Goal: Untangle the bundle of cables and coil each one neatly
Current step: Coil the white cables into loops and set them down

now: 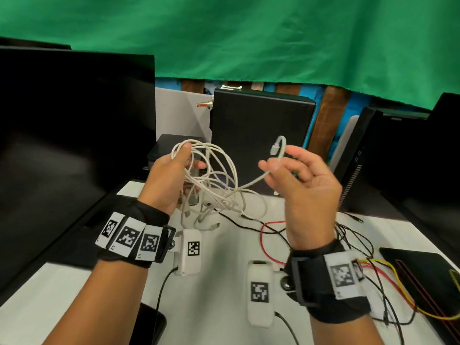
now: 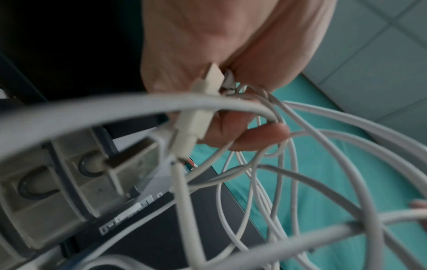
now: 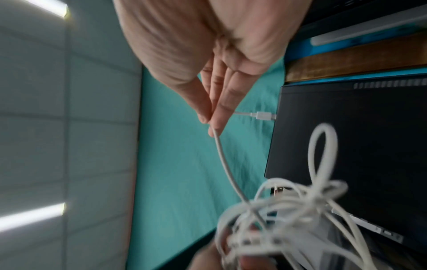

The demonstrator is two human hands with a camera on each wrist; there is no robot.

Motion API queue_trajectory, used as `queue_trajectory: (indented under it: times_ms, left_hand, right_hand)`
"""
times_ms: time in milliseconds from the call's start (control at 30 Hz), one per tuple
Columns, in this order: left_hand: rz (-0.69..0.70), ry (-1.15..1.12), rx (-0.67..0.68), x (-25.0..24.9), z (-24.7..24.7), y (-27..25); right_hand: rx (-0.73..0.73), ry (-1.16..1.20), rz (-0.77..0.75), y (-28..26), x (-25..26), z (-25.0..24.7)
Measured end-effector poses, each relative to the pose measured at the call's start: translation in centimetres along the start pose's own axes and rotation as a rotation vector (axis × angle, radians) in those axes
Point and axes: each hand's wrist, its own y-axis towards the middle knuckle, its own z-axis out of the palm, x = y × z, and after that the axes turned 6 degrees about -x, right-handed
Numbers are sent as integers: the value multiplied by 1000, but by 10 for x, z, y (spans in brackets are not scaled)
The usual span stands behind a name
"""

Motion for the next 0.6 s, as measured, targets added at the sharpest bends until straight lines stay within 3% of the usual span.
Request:
queue_trajectory:
  times_ms: [67,200,333,367,500,600]
  left_hand:
    - [-10,-16,30,-1,6,-4]
    - [-61,-109,54,-3,14,-11]
    - [-134,-217,-33,-5,12,-9]
    - [-152,-249,-49,-6,11,-9]
    - [-192,-370,-124,-9,14,-8]
    - [-205,-429,-128,-10,15,-10]
  right_hand:
    - [95,-176,-76,-3,-11,13]
    - [350,-810,-201,-8,-37,18]
    - [28,-669,-507,-16,-33,-3]
    - [-5,-636,-522,-22,-32,-9]
    - [143,-761,-180,-54,-57,-16]
    - [153,-960,-2,-58,-80,-8]
